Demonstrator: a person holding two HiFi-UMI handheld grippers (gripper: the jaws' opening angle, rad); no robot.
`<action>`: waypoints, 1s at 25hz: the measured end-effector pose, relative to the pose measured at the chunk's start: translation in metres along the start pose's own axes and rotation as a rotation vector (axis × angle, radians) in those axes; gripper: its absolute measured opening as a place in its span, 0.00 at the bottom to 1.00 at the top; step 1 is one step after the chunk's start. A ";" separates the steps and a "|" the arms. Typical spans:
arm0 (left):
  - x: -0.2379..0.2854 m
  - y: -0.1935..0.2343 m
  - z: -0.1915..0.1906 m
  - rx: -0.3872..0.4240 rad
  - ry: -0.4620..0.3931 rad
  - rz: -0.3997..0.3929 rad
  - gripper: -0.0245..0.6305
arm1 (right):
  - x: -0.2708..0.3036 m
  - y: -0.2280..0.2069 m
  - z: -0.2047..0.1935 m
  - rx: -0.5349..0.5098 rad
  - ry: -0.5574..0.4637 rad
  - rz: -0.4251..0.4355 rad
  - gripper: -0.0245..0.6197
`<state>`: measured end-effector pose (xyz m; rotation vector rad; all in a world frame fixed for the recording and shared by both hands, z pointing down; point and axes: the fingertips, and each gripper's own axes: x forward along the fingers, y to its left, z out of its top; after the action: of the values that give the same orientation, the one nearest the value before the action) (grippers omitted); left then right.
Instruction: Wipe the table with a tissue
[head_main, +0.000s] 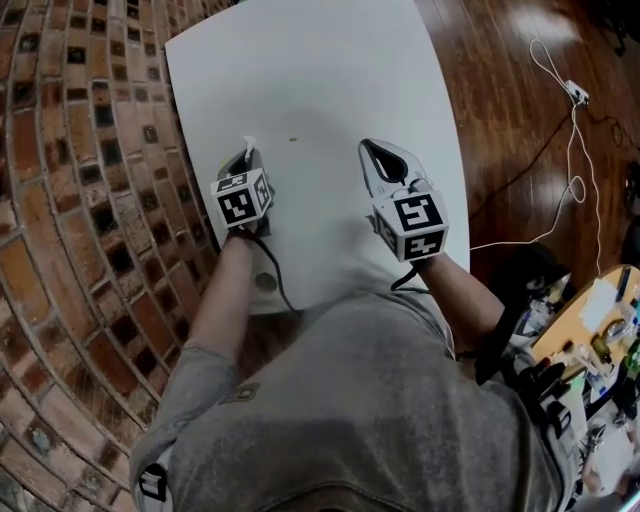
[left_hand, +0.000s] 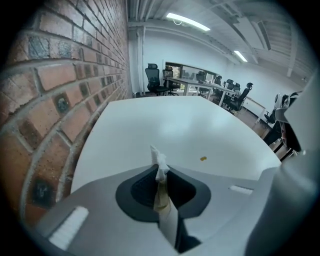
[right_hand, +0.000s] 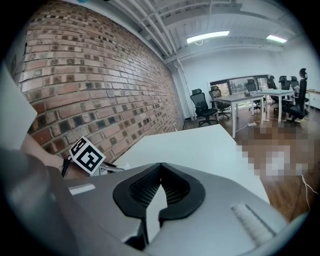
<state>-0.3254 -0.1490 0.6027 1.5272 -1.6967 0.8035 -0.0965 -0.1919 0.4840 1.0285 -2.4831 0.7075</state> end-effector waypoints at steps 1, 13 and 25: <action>0.002 -0.002 0.000 0.005 0.006 0.000 0.07 | 0.000 -0.001 0.000 0.003 0.000 0.001 0.06; 0.011 -0.047 0.010 0.098 0.026 -0.045 0.07 | -0.010 -0.020 -0.001 0.039 -0.016 -0.019 0.06; 0.015 -0.090 0.013 0.190 0.052 -0.105 0.07 | -0.024 -0.033 -0.005 0.080 -0.036 -0.035 0.06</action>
<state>-0.2379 -0.1784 0.6070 1.6931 -1.5246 0.9624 -0.0554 -0.1962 0.4866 1.1198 -2.4794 0.7903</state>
